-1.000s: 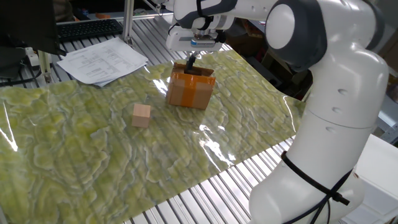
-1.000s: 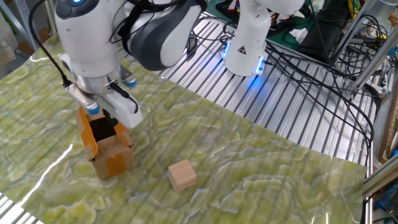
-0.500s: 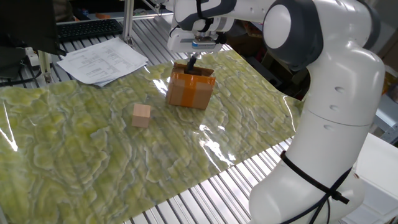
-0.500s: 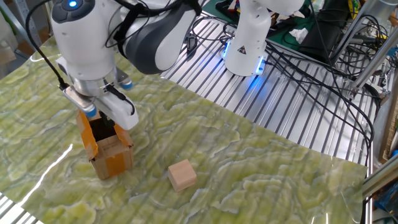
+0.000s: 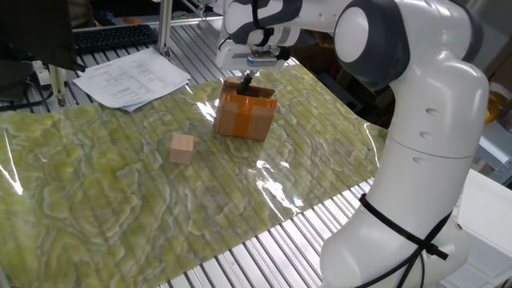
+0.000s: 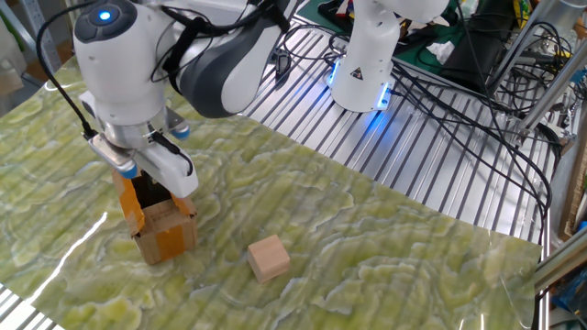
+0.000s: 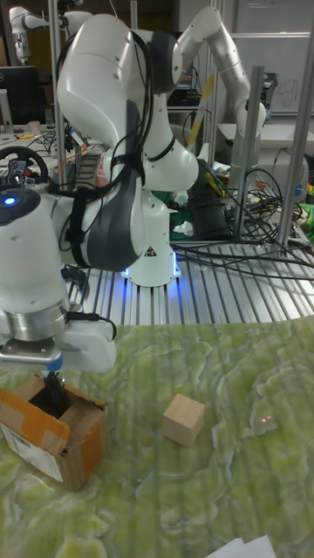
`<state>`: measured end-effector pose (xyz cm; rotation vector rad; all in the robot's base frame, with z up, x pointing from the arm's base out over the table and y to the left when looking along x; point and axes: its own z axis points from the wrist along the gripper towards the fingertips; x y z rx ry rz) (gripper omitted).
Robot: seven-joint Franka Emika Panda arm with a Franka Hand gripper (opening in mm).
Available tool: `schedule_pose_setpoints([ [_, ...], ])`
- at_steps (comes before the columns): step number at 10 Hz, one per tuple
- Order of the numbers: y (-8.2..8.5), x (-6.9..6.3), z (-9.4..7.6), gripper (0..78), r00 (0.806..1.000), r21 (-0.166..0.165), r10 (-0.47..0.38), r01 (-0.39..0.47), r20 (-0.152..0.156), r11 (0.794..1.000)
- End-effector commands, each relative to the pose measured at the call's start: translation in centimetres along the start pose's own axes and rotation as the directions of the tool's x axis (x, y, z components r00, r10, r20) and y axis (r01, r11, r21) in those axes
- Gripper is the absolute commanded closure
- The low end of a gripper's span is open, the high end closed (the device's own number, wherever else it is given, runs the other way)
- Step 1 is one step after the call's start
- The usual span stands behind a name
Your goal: Open a box
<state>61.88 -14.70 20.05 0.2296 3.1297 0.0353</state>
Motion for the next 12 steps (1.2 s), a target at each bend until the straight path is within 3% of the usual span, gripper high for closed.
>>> schedule_pose_setpoints([
  [1,-0.2,0.0,0.9,77.6,1.0,-0.002,0.001,-0.001,0.014,1.0],
  [7,-0.2,1.4,1.1,77.6,1.0,-0.013,0.009,-0.009,-0.025,1.0],
  [12,1.9,2.5,-0.5,77.6,0.997,-0.01,0.05,-0.051,-0.061,0.999],
])
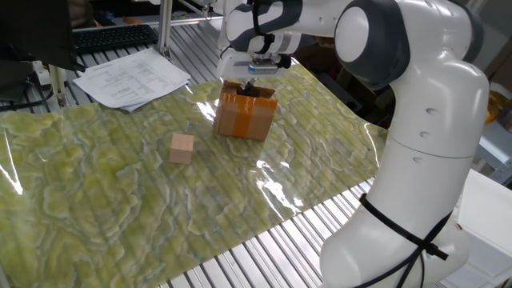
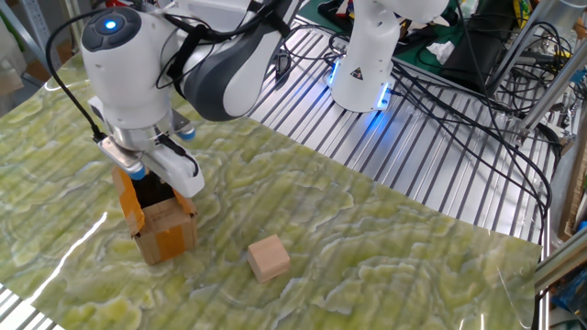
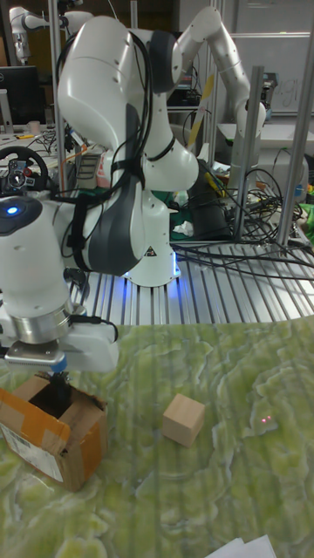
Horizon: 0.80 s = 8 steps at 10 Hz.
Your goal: Open a box
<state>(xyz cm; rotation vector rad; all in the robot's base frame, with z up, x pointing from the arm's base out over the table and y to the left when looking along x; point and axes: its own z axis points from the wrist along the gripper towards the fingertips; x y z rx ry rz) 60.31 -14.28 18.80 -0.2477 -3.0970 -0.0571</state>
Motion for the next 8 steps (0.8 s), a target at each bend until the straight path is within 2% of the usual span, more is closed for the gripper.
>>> schedule_pose_setpoints([
  [1,2.2,1.3,-1.9,77.6,0.999,0.0,0.045,-0.045,-0.023,0.999],
  [3,3.0,2.5,-2.0,77.6,0.998,0.0,0.055,-0.055,-0.019,0.998],
  [6,4.1,3.4,-2.1,77.6,0.997,0.004,0.079,-0.079,-0.007,0.997],
  [8,4.5,3.6,-1.5,77.6,0.997,0.003,0.083,-0.083,0.002,0.997],
])
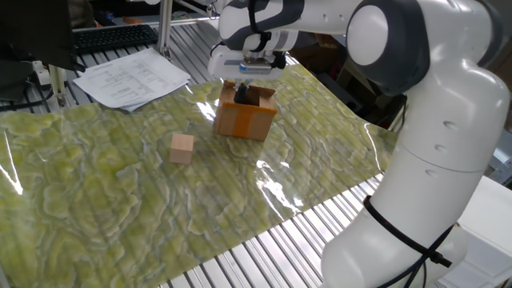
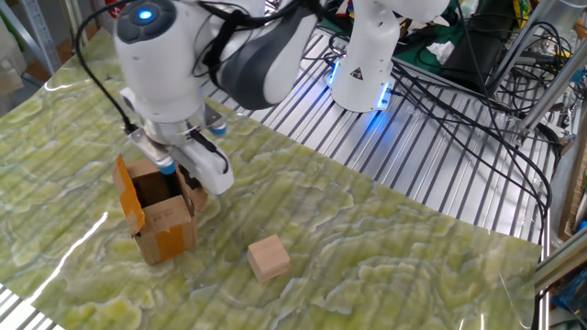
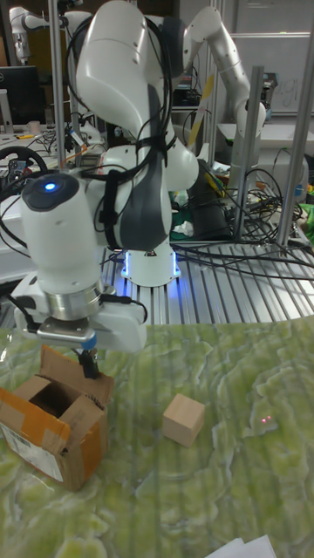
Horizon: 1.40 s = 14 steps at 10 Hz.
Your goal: Open a box
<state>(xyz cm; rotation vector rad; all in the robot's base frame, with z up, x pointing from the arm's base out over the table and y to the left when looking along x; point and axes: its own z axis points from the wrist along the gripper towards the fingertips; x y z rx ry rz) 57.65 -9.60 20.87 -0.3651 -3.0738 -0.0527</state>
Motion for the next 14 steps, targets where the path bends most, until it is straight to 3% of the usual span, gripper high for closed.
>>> schedule_pose_setpoints([
  [1,0.2,0.2,0.5,77.6,1.0,0.0,0.006,-0.006,0.014,1.0],
  [4,0.0,0.3,2.2,77.6,0.998,-0.009,0.009,-0.008,0.056,1.0],
  [12,-0.6,0.3,4.1,77.6,0.992,-0.016,0.031,-0.029,0.12,0.999],
  [14,-0.7,0.3,4.3,77.6,0.992,-0.017,0.035,-0.033,0.121,0.999],
])
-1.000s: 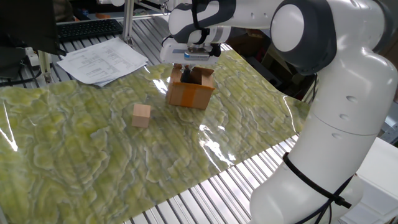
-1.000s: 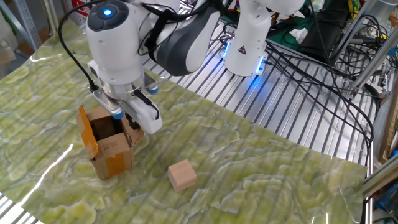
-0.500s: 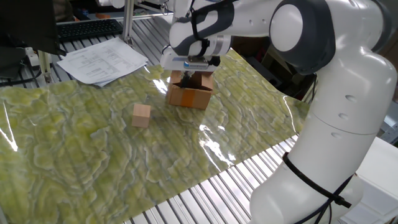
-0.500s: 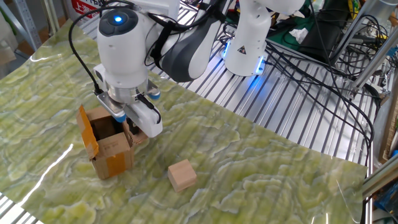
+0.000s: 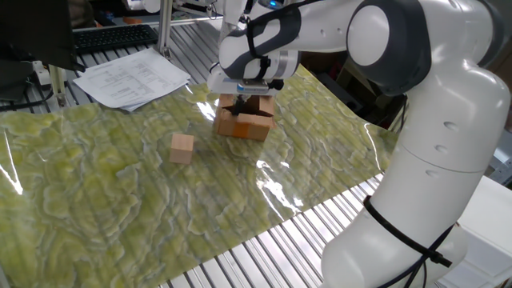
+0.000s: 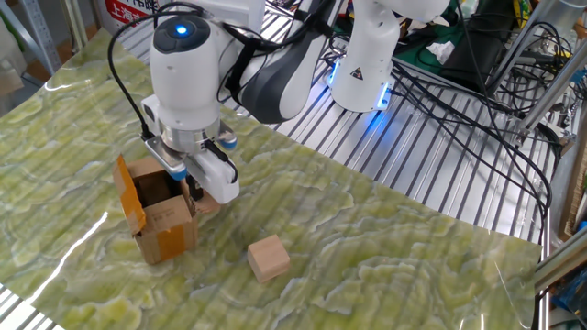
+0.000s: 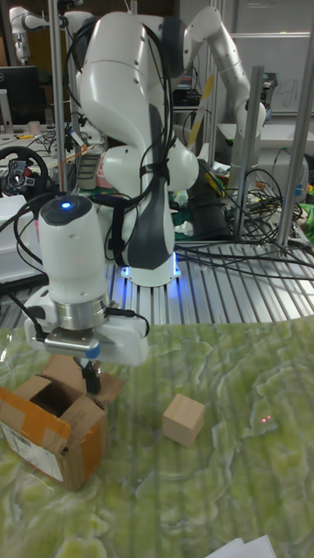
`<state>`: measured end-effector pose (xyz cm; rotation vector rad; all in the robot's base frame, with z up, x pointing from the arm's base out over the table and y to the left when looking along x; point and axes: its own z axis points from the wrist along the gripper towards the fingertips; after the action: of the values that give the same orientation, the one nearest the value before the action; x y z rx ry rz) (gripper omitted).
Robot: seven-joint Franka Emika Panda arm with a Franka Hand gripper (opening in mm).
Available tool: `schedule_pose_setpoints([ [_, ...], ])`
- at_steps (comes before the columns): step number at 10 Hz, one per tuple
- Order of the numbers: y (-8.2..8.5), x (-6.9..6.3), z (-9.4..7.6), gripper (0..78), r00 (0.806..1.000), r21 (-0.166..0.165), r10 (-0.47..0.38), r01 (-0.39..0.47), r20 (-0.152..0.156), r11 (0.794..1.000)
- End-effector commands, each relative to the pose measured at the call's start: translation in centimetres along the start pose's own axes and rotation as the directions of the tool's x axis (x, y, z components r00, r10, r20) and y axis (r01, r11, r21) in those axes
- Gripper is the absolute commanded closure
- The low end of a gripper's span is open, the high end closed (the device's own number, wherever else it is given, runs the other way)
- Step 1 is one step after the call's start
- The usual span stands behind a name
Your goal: Open a box
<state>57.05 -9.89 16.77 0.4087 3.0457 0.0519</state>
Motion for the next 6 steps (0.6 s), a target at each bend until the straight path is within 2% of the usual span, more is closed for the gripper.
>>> schedule_pose_setpoints([
  [1,-0.1,0.0,0.2,77.6,1.0,-0.001,0.006,-0.006,0.008,1.0],
  [3,-0.1,0.0,0.2,77.6,1.0,0.0,0.004,-0.004,0.005,1.0],
  [6,0.4,-0.2,-1.5,77.6,0.999,0.012,-0.012,0.013,-0.034,1.0],
])
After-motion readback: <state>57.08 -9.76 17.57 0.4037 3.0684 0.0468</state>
